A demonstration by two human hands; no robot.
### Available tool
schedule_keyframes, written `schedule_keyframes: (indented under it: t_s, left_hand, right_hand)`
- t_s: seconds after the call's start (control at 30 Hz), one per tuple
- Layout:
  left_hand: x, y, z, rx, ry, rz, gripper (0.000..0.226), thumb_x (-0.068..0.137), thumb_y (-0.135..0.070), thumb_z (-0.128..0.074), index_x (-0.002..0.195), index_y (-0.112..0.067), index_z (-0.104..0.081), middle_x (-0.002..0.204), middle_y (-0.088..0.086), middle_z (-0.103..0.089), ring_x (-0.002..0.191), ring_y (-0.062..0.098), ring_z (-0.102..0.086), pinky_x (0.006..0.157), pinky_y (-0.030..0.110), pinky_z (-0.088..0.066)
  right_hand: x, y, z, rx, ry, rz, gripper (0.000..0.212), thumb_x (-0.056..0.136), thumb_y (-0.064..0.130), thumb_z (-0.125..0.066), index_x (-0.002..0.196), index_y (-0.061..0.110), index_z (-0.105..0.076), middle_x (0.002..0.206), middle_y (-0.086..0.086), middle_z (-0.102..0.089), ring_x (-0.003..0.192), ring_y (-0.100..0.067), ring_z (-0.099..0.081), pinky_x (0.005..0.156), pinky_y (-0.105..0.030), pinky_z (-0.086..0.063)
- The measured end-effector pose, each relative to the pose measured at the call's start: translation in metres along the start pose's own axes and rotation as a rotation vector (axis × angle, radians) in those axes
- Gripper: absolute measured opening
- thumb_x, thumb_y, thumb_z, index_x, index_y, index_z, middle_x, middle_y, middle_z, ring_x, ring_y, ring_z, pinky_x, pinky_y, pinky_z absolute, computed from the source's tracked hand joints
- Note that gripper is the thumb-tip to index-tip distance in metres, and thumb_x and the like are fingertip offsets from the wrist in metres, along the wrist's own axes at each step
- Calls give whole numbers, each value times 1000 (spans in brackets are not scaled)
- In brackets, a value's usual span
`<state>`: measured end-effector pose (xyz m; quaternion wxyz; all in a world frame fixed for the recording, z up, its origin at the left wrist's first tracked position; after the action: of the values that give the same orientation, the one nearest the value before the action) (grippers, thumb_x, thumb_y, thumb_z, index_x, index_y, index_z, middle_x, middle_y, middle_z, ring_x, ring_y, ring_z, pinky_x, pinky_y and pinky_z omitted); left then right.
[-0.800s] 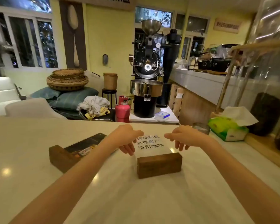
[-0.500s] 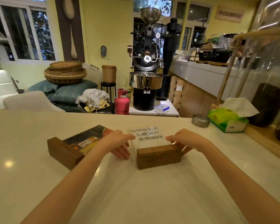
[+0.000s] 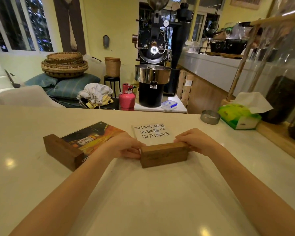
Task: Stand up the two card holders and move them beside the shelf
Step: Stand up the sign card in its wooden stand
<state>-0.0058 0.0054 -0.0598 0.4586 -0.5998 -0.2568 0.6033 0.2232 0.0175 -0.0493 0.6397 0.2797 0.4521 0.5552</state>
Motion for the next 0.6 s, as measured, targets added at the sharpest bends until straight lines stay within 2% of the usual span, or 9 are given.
schedule_keyframes:
  t_s: [0.13, 0.23, 0.37, 0.47, 0.53, 0.6]
  left_hand:
    - [-3, -1, -1, -30, 54, -11, 33, 77, -3, -66, 108, 3, -60, 116, 19, -67, 107, 31, -64, 71, 33, -60]
    - [-8, -4, -3, -20, 27, -42, 24, 77, -2, -66, 100, -3, -58, 106, 13, -68, 97, 28, -67, 72, 33, -60]
    - [-11, -10, -2, 19, -77, -167, 45, 74, 1, -68, 113, -7, -47, 101, 10, -64, 84, 23, -68, 63, 30, -61]
    - [-16, -15, -2, 49, -127, -249, 45, 74, 2, -68, 111, -10, -45, 91, 7, -62, 79, 20, -64, 66, 32, -59]
    - [-19, -19, -3, 89, -175, -310, 45, 74, 1, -68, 109, -12, -44, 91, 9, -61, 81, 22, -64, 68, 35, -59]
    - [-21, -21, -5, 157, -232, -389, 44, 74, -1, -69, 108, -15, -43, 91, 10, -63, 85, 24, -65, 67, 36, -59]
  right_hand:
    - [3, -4, -3, 157, 1, -53, 32, 75, 4, -67, 107, -2, -65, 78, -4, -65, 64, -11, -57, 45, -14, -49]
    - [-2, -2, -3, 143, 20, -34, 32, 77, 2, -66, 109, -2, -63, 79, 0, -63, 65, -9, -57, 45, -12, -48]
    - [-5, 2, -3, 113, -4, 78, 39, 78, 3, -65, 116, 6, -58, 77, 8, -59, 70, -8, -57, 49, -11, -47]
    - [-4, 3, -4, 103, -43, 168, 43, 77, 6, -67, 118, 9, -56, 78, 9, -60, 72, -7, -59, 59, -15, -49]
    - [-5, 3, -5, 101, -65, 223, 38, 78, 8, -67, 113, 15, -55, 80, 11, -61, 71, -6, -61, 53, -12, -49]
    - [-5, 3, -4, 127, -91, 286, 38, 77, 8, -67, 112, 13, -55, 84, 8, -64, 73, -6, -62, 49, -10, -49]
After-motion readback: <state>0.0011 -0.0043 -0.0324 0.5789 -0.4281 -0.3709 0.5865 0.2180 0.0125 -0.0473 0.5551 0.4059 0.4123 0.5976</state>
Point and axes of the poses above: each hand's wrist, its own x-axis towards the middle knuckle, its own z-axis out of the back of the hand, y = z × x, the point moved 1 cm from there along x, towards the middle knuckle
